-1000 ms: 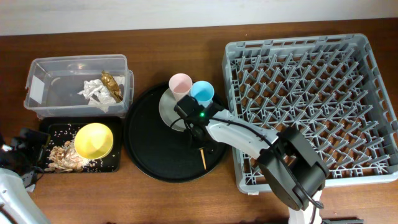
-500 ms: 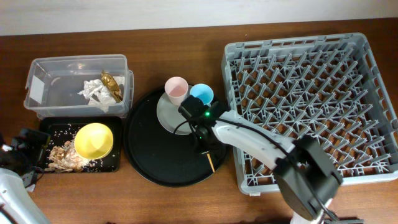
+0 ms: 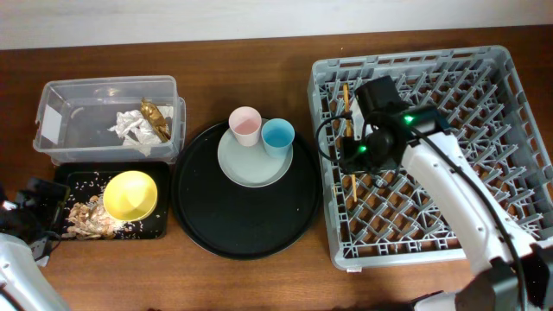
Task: Sort waste into correct bins and load items into the dishwasher rack
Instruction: 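Grasp the second chopstick with the right gripper, place in rack, then grasp the blue cup with the right gripper and lift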
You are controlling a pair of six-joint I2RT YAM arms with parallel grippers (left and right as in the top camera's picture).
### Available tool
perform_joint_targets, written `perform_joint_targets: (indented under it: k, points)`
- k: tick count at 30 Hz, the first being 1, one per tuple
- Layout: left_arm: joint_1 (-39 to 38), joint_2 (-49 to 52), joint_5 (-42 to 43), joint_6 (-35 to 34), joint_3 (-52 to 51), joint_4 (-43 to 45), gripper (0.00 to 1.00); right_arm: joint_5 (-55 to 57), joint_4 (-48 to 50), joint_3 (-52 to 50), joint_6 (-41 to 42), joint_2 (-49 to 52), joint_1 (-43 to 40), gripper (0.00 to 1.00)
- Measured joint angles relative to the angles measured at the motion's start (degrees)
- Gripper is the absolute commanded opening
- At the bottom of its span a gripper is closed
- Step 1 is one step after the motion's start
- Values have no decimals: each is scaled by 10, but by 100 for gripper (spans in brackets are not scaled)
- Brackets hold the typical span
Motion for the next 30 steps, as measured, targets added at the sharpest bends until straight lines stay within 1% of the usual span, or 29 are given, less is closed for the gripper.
perform_joint_targets:
  k: [1, 2, 3, 5, 9, 12, 15, 18, 19, 20, 22, 23, 24, 26, 27, 29, 30]
  points:
    - [0, 0, 0, 0, 0, 0, 99, -2, 7, 0, -3, 23, 0, 17]
    - [0, 0, 0, 0, 0, 0, 99, -8, 19, 0, -3, 46, 0, 34]
    - [0, 0, 0, 0, 0, 0, 99, -14, 23, 0, -5, 54, 0, 39]
    - [0, 0, 0, 0, 0, 0, 99, -20, 26, 0, -18, 55, 0, 43]
    - [0, 0, 0, 0, 0, 0, 99, -22, 21, 6, -33, 56, 0, 43]
    - [0, 0, 0, 0, 0, 0, 99, -72, -5, 70, -70, 56, 0, 43]
    - [0, 0, 0, 0, 0, 0, 99, -96, -2, 77, -80, 56, 4, 43]
    - [0, 0, 0, 0, 0, 0, 99, -97, 4, 77, -97, 56, 37, 44]
    - [0, 0, 0, 0, 0, 0, 99, -97, 8, 78, -104, 56, 63, 50]
    - [0, 0, 0, 0, 0, 0, 99, -90, 32, 79, -112, 56, 93, 60]
    - [0, 0, 0, 0, 0, 0, 99, -64, 63, 82, -123, 56, 134, 60]
    - [0, 0, 0, 0, 0, 0, 99, -56, 91, 83, -125, 56, 145, 45]
    - [0, 0, 0, 0, 0, 0, 99, -54, 111, 83, -125, 56, 147, 42]
    - [0, 0, 0, 0, 0, 0, 99, -48, 155, 84, -154, 56, 149, 38]
    - [0, 0, 0, 0, 0, 0, 99, -39, 175, 84, -166, 62, 150, 39]
    - [0, 0, 0, 0, 0, 0, 99, -27, 215, 87, -196, 102, 150, 38]
    - [0, 0, 0, 0, 0, -1, 99, -23, 239, 87, -207, 141, 150, 36]
